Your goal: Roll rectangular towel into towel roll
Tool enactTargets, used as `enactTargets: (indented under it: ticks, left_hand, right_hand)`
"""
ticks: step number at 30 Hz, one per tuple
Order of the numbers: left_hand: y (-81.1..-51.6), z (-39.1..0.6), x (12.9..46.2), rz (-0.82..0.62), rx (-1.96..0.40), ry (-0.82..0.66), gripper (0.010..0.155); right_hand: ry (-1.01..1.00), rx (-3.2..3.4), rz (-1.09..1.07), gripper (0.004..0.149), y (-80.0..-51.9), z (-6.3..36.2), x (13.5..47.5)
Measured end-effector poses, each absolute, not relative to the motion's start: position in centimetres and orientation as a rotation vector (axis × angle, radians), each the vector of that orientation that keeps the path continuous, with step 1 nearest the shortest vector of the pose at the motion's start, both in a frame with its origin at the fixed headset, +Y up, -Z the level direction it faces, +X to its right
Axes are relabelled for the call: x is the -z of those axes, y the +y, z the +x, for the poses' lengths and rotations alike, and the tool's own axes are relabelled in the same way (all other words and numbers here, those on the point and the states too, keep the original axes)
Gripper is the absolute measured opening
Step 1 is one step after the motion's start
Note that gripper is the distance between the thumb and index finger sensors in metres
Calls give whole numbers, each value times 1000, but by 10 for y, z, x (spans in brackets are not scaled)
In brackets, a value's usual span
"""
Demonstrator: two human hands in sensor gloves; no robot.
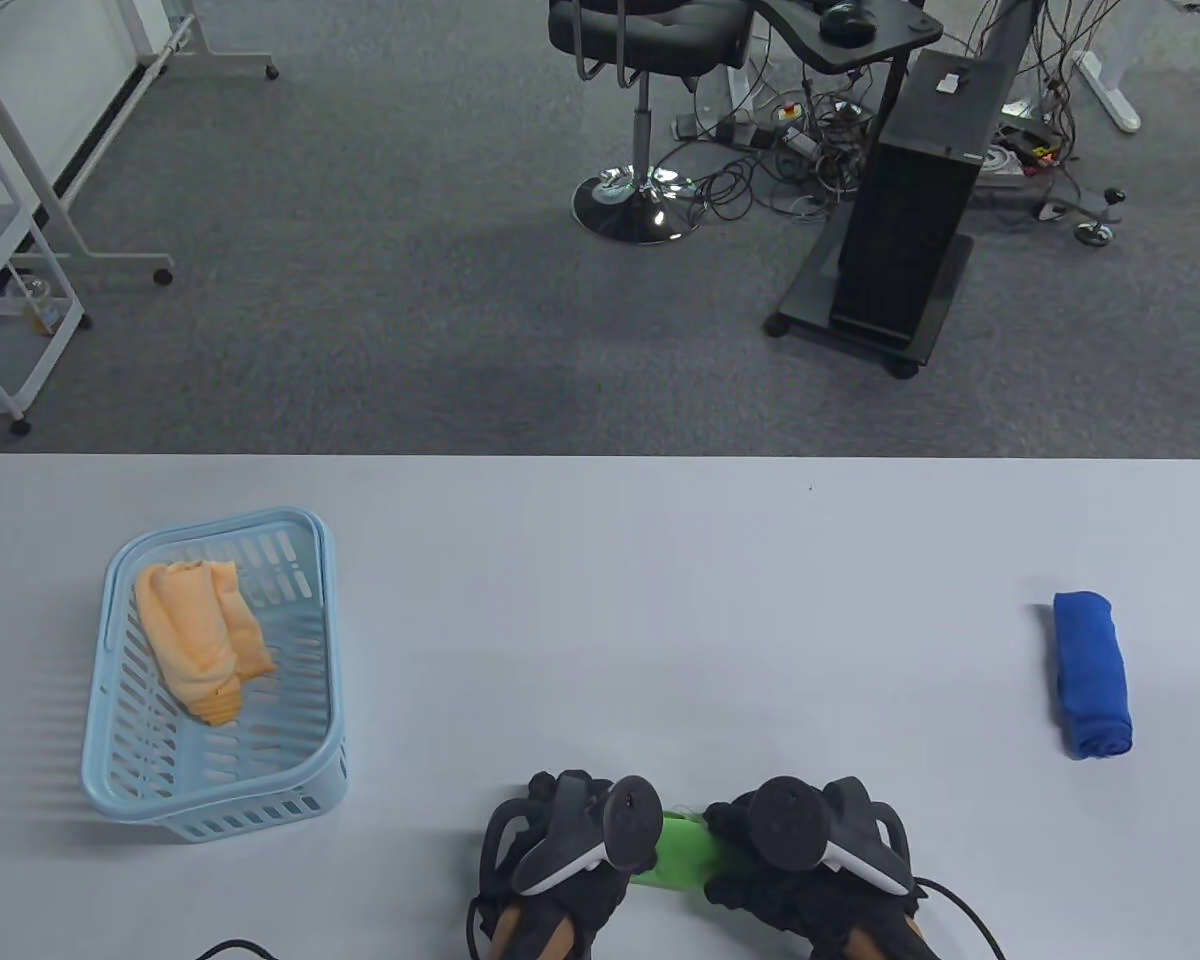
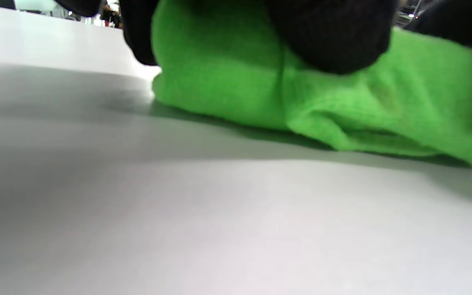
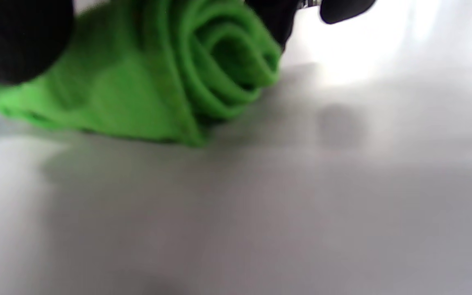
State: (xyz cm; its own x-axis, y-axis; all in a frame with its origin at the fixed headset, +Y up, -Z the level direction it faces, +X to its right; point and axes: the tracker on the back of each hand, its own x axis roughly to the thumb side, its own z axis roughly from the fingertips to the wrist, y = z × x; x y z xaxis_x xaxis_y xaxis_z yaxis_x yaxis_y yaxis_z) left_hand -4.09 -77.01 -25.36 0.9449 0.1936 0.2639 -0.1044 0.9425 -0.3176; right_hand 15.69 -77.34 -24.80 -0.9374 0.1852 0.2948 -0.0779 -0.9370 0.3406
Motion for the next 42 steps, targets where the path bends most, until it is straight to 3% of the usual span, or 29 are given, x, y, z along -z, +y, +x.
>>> enactTargets:
  ticks: [3, 6, 8, 12, 18, 22, 25, 28, 31, 37, 42]
  left_hand:
    - [-765, -37, 249, -263, -103, -304, 65]
    - [-756, -37, 246, -122, -113, -342, 56]
    - [-759, -40, 247, -181, -169, -368, 56]
    - [-772, -44, 254, -329, -156, -331, 71]
    - [-774, -47, 263, -334, -168, -281, 62]
    - [-770, -52, 264, -333, -132, -232, 61]
    - [-770, -59, 267, -296, -144, -161, 60]
    - [-767, -64, 267, -263, -195, -167, 62]
    - [-749, -71, 263, -153, -247, -149, 69]
    - [-719, -85, 248, 60, -396, -164, 81]
    - [-721, -86, 249, 18, -383, -158, 81]
  right_hand:
    - [419, -2949, 454, 72, -775, 153, 248]
    - [409, -2943, 435, 69, -776, 152, 247]
    - [405, -2959, 440, 69, -776, 152, 247]
    - [417, -2940, 440, 70, -777, 152, 246]
    - [363, -2914, 495, 82, -763, 144, 238]
    - [258, -2756, 703, 72, -750, 129, 227]
    - [446, -2889, 773, 74, -766, 115, 222]
    - [397, -3080, 775, 74, -776, 109, 225]
    - [387, -3197, 642, 77, -776, 111, 239]
    - [535, -3256, 60, 85, -780, 173, 299]
    - [604, -3228, -408, 86, -779, 250, 328]
